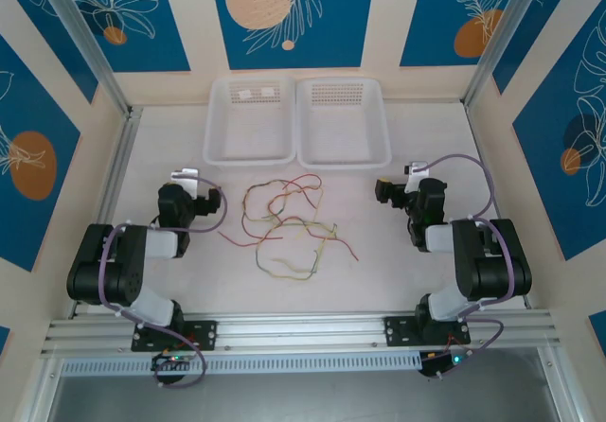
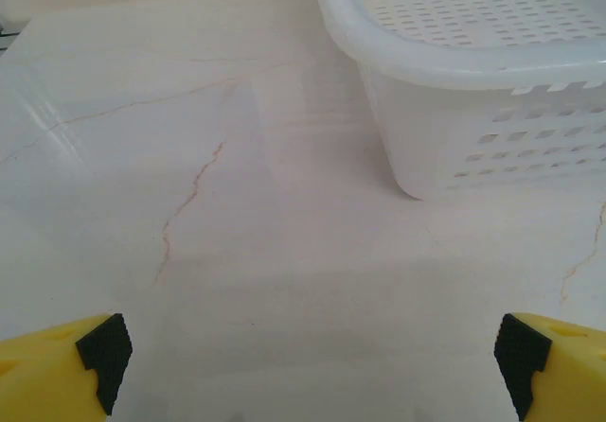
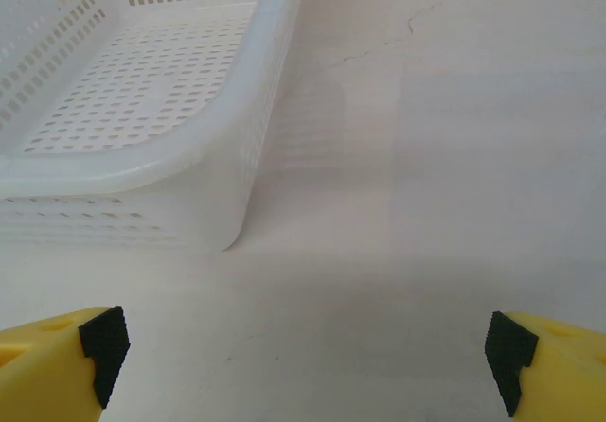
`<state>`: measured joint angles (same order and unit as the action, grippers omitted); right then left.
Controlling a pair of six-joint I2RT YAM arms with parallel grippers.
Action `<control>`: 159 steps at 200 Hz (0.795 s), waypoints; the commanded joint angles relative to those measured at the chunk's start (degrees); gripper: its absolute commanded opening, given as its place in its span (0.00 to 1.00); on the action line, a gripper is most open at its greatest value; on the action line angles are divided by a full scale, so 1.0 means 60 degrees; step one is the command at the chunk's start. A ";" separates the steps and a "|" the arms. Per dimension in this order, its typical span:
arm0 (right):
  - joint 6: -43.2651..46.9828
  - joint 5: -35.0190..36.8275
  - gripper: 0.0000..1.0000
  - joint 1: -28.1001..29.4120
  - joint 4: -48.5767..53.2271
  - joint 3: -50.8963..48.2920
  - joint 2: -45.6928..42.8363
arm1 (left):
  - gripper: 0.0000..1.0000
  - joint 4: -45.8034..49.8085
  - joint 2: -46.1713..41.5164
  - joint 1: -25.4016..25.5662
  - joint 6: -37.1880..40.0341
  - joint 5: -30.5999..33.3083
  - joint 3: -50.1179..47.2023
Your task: Untangle the cables
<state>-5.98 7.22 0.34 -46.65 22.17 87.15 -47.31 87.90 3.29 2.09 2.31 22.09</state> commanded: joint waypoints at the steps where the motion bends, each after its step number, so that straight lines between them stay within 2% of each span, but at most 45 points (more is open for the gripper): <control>1: -0.0050 -0.0114 0.99 -0.0043 -0.0004 0.0235 0.0020 | 1.00 -0.0011 0.0014 0.0052 0.0092 -0.0165 0.0186; 144: -0.0118 -0.0037 0.99 -0.0056 -0.0166 0.0177 -0.0054 | 1.00 -0.0114 -0.0031 0.0052 0.0103 -0.0176 0.0129; 159: -0.0410 0.0617 0.99 -0.0054 0.0631 0.0171 -0.0947 | 1.00 0.0875 -0.0648 0.0055 0.0194 -0.0382 0.0386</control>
<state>-6.17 7.35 0.30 -46.30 22.17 86.85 -46.87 87.72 3.29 2.11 2.11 22.15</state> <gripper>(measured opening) 0.994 0.998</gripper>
